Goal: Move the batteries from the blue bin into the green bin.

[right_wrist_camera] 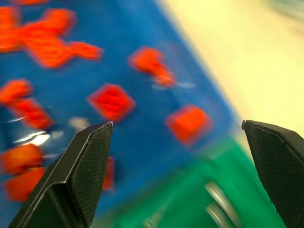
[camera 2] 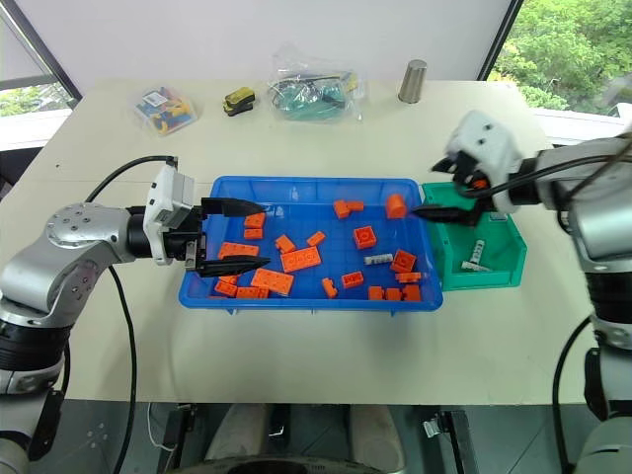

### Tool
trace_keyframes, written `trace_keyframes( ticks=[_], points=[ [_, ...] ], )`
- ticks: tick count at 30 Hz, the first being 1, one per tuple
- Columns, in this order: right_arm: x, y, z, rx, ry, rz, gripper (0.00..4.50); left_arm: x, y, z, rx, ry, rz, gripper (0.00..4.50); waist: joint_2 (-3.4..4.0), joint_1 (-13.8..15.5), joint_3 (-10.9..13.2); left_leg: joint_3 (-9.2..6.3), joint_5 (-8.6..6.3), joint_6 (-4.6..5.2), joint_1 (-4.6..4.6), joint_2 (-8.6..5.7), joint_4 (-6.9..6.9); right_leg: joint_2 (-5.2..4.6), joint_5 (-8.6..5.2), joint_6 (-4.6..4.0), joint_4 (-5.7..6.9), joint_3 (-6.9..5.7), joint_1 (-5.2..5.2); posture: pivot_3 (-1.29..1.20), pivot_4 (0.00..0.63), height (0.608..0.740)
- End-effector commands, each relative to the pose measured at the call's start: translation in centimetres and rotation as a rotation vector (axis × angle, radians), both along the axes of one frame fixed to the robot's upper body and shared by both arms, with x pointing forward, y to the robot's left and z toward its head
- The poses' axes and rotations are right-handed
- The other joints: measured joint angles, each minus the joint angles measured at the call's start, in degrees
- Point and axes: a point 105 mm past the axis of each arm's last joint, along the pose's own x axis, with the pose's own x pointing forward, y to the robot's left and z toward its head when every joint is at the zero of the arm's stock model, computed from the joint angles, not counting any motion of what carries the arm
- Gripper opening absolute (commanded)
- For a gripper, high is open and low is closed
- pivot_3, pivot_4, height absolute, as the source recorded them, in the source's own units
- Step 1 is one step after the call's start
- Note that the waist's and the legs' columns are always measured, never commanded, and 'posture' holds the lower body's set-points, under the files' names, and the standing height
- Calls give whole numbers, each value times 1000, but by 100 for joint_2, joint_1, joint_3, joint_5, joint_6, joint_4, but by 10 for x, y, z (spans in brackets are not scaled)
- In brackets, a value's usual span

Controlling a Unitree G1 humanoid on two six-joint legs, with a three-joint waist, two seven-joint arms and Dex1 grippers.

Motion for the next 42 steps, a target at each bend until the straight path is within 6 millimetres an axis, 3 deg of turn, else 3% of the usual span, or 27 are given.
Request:
trace_keyframes(
  ticks=[1,6,17,20,26,27,30,34,38,42],
  points=[
    [1,14,-17,-143,8,131,4469,-5,-3,9,-3,-49,-18,4500,0,12,0,0,0,0,0,0,0,0,0,0,0,0,0,0,150,739],
    [13,22,-53,-264,56,207,4469,-9,-4,10,-2,-52,-10,4500,-2,24,1,1,0,0,-2,-4,5,-4,0,0,0,-1,0,0,150,739],
    [21,18,-80,-311,116,220,4469,-14,7,6,0,-53,41,4500,-4,27,-1,-4,0,0,3,-1,6,-2,0,0,3,-5,7,0,150,739],
    [21,24,-84,-303,115,229,3678,-13,7,7,-2,-56,44,4500,-7,19,-3,-5,0,0,6,-2,9,-3,0,0,3,-6,13,0,150,739],
    [13,32,-89,-290,127,250,595,-7,6,10,-5,-62,41,4500,-7,27,-3,-5,0,0,4,-2,8,-3,0,0,4,-7,9,0,150,739],
    [12,33,-88,-281,129,252,57,-6,6,10,-6,-63,40,4500,-6,29,-3,-5,0,0,5,-2,8,-3,0,0,4,-7,10,0,150,739],
    [10,36,-80,-235,125,232,23,-5,6,10,-6,-61,37,4500,-6,28,-3,-7,0,0,5,-2,8,-2,0,0,4,-8,10,0,150,739],
    [18,32,-45,-90,90,122,23,-6,6,8,-4,-54,29,4500,-5,27,-2,-7,0,0,4,-2,7,-2,0,0,5,-8,8,0,150,739],
    [21,8,-3,81,35,-24,23,-7,8,5,-2,-41,35,4500,-5,39,-2,-6,0,0,4,-2,6,-4,0,0,5,-8,8,0,150,739],
    [14,-36,10,160,42,-216,23,-8,14,3,1,-31,63,4500,-5,49,-2,-6,0,0,3,-5,3,-12,0,0,2,-8,9,0,150,739]
  ],
)
